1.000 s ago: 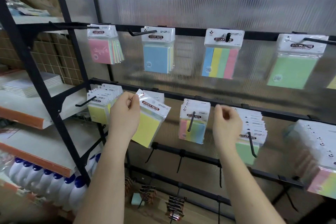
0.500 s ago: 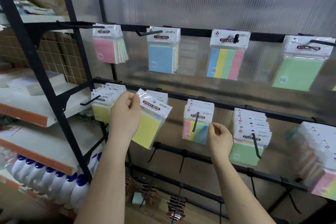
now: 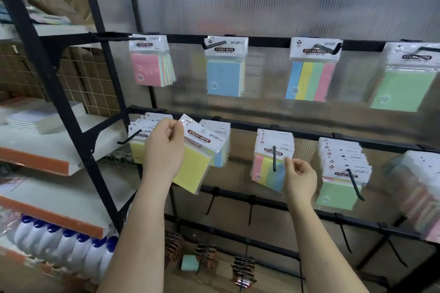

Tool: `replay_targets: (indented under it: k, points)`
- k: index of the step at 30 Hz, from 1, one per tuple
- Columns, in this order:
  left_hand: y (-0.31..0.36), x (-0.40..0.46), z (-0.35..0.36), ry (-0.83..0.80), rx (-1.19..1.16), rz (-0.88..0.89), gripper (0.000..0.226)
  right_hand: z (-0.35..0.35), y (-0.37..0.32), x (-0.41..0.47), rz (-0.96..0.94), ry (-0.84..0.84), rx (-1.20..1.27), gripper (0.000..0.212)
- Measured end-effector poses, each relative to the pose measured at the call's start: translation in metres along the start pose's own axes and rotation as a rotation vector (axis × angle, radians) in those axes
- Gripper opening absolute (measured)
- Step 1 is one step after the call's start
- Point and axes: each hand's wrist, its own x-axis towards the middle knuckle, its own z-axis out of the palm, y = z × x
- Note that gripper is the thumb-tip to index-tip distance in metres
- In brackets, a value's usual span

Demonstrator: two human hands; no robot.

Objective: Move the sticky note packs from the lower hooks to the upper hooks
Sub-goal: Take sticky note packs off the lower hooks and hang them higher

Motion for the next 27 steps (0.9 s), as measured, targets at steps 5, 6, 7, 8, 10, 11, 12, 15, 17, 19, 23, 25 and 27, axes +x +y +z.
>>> replay_targets:
  k: [5,6,7,8,10,11,12,15,17,19,23,25,27]
  points:
    - [-0.002,0.003,-0.007,-0.001,-0.025,0.019,0.027,-0.006,-0.011,-0.017,-0.05,-0.037,-0.06,0.015]
    - [-0.002,0.003,-0.008,-0.002,-0.038,0.016,0.027,-0.009,-0.013,-0.02,-0.063,-0.037,-0.093,0.017]
    - [-0.002,0.002,-0.009,-0.005,-0.05,0.014,0.027,-0.011,-0.015,-0.024,-0.073,-0.038,-0.123,0.018]
    - [-0.002,0.001,-0.01,-0.008,-0.059,0.014,0.027,-0.013,-0.017,-0.027,-0.082,-0.041,-0.144,0.019]
    - [-0.001,-0.001,-0.012,-0.008,-0.063,0.022,0.027,-0.016,-0.022,-0.035,-0.098,-0.05,-0.15,0.02]
    - [0.0,-0.002,-0.013,-0.004,-0.06,0.028,0.028,-0.019,-0.024,-0.04,-0.102,-0.054,-0.144,0.019]
    - [0.001,-0.004,-0.013,0.003,-0.059,0.035,0.028,-0.021,-0.027,-0.044,-0.108,-0.057,-0.133,0.019]
    - [0.003,-0.012,-0.016,0.027,-0.068,0.034,0.027,-0.033,-0.035,-0.054,-0.126,-0.072,-0.108,0.018]
    - [0.004,-0.018,-0.017,0.041,-0.078,0.025,0.025,-0.042,-0.039,-0.059,-0.139,-0.097,-0.094,0.019]
    - [0.005,-0.024,-0.019,0.073,-0.077,0.029,0.027,-0.05,-0.042,-0.063,-0.144,-0.127,-0.063,0.018]
    - [0.015,-0.036,-0.018,0.145,-0.083,0.028,0.031,-0.075,-0.051,-0.066,-0.132,-0.177,-0.005,0.024]
    - [0.024,-0.04,-0.013,0.167,-0.07,0.055,0.031,-0.091,-0.055,-0.065,-0.13,-0.153,0.015,0.033]
    - [0.034,-0.044,-0.005,0.157,-0.082,0.103,0.03,-0.109,-0.058,-0.061,-0.124,-0.095,0.036,0.038]
